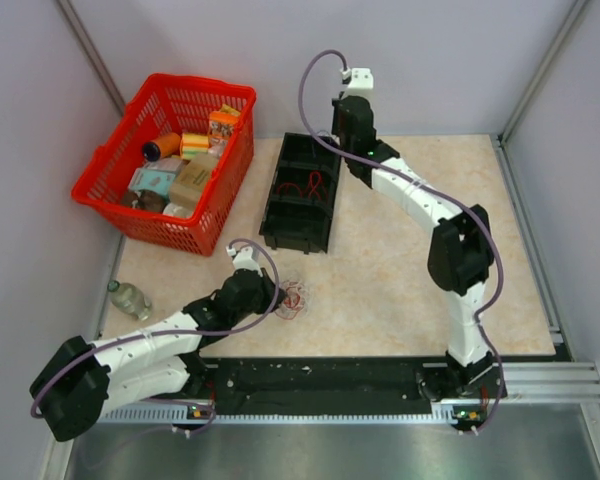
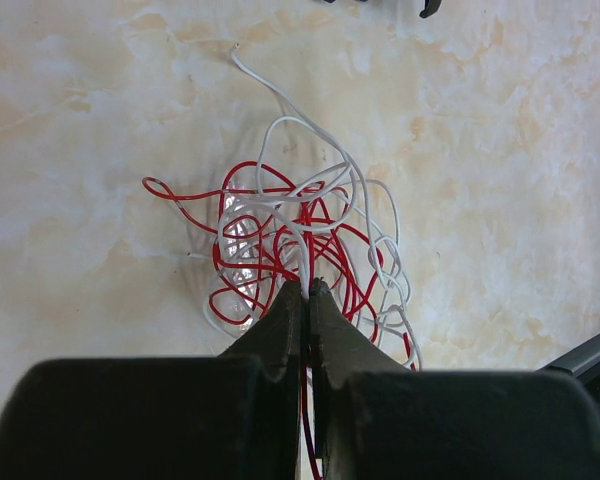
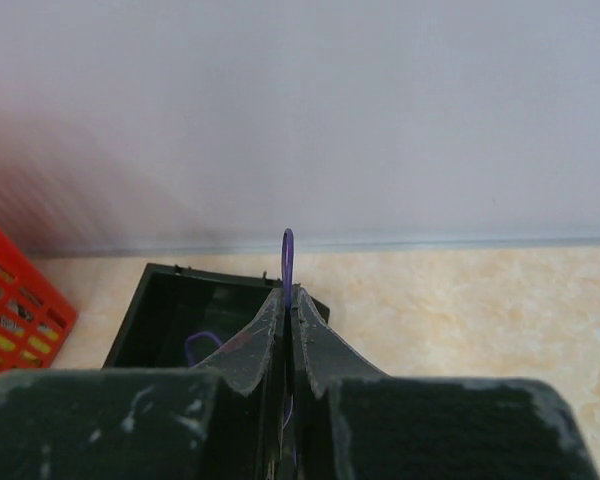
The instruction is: Untangle the cables
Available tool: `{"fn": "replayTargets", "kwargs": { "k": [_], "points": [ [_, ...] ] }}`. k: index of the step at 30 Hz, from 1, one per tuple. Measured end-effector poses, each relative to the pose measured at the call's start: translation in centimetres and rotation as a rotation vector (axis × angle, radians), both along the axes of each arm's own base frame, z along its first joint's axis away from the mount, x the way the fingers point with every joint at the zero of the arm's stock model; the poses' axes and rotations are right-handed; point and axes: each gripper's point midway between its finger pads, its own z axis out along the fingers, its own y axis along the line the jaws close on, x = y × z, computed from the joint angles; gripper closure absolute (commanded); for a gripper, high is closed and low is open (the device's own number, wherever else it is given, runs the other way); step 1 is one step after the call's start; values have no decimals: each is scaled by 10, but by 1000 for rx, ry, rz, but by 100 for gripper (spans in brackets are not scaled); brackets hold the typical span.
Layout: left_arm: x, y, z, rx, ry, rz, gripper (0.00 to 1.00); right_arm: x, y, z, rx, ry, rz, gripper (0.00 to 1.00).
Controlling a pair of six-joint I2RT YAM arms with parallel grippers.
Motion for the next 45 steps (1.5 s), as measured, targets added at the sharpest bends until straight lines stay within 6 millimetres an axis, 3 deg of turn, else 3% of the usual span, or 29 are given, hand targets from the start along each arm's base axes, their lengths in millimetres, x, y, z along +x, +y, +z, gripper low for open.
{"fn": "replayTargets", "kwargs": {
  "k": [3, 6, 16, 20, 24, 27, 28, 30, 33, 38, 39, 41, 45],
  "points": [
    [1, 0, 1, -1, -7, -4, 100, 15, 6, 1, -20, -30, 3, 100],
    [0, -1, 1, 0, -7, -6, 100, 26, 9, -10, -43, -33, 9, 100],
    [0, -1, 1, 0, -9, -8, 100, 83, 39, -77, -78, -32, 55, 100],
    [1, -1, 1, -1, -10, -8, 100, 96, 53, -107, -67, -6, 85, 96],
    [1, -1, 1, -1, -10, -8, 100, 94, 59, -137, -48, 65, 115, 87],
    [1, -1, 1, -2, -11, -8, 100, 90, 66, -144, -6, 96, 144, 80],
    [1, -1, 1, -2, -11, -8, 100, 89, 69, -145, 12, 104, 153, 74],
    [1, -1, 1, -2, -11, -8, 100, 87, 74, -148, 45, 122, 172, 52],
    [1, -1, 1, -2, -11, -8, 100, 82, 78, -151, 80, 167, 189, 36],
    [0, -1, 1, -2, -11, -13, 100, 71, 77, -149, 120, 253, 222, 27],
    [0, -1, 1, -2, -12, -16, 100, 64, 73, -157, 110, 303, 227, 25],
    [-2, -3, 2, -6, -17, -31, 100, 55, 65, -148, 106, 332, 235, 23],
    [-2, -5, 13, -26, -51, -55, 100, 10, 41, -120, 94, 431, 274, 23]
  ]
}}
